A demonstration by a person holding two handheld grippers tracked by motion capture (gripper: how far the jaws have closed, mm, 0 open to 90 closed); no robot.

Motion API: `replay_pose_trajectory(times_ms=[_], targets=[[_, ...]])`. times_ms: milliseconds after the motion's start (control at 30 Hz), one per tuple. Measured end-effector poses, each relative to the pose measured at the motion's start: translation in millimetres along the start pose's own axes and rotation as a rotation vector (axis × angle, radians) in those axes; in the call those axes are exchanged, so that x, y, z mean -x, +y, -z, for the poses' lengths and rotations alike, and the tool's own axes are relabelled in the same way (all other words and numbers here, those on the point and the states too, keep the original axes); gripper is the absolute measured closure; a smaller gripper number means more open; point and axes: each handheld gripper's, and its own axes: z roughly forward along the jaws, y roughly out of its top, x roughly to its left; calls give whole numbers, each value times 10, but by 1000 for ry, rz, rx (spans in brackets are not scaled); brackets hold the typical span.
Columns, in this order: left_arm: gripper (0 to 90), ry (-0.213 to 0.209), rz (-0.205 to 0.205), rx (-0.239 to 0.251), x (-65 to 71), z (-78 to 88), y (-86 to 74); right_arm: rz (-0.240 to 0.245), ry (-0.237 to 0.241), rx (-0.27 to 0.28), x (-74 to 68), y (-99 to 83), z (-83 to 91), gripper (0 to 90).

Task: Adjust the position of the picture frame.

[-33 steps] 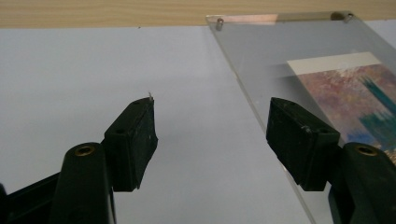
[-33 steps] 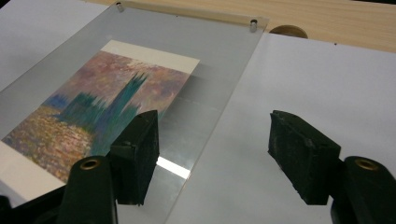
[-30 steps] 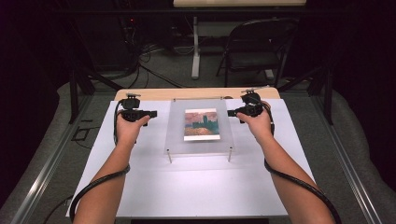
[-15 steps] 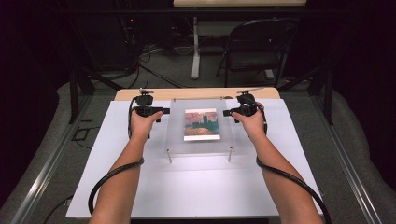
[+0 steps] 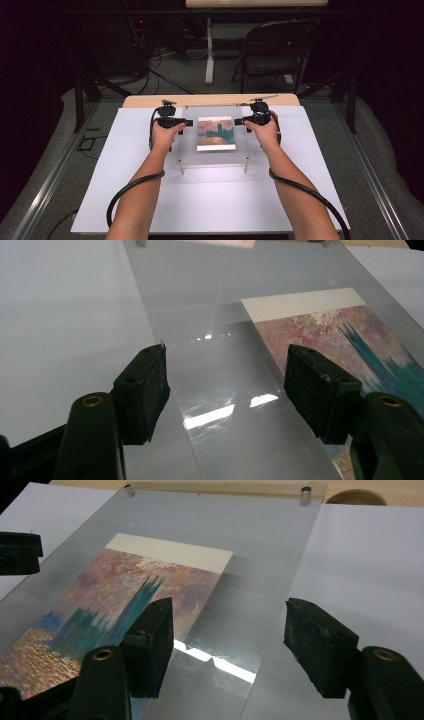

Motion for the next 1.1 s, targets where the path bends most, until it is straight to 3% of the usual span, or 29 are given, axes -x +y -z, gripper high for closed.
replay_pose_trajectory(times_ms=[767, 1100], targets=[[322, 14, 19, -31, -6, -103, -64, -29, 4, -37, 13, -105, -158, 340], [308, -22, 68, -20, -60, -131, -90, -82, 40, -30, 59, -136, -199, 298]])
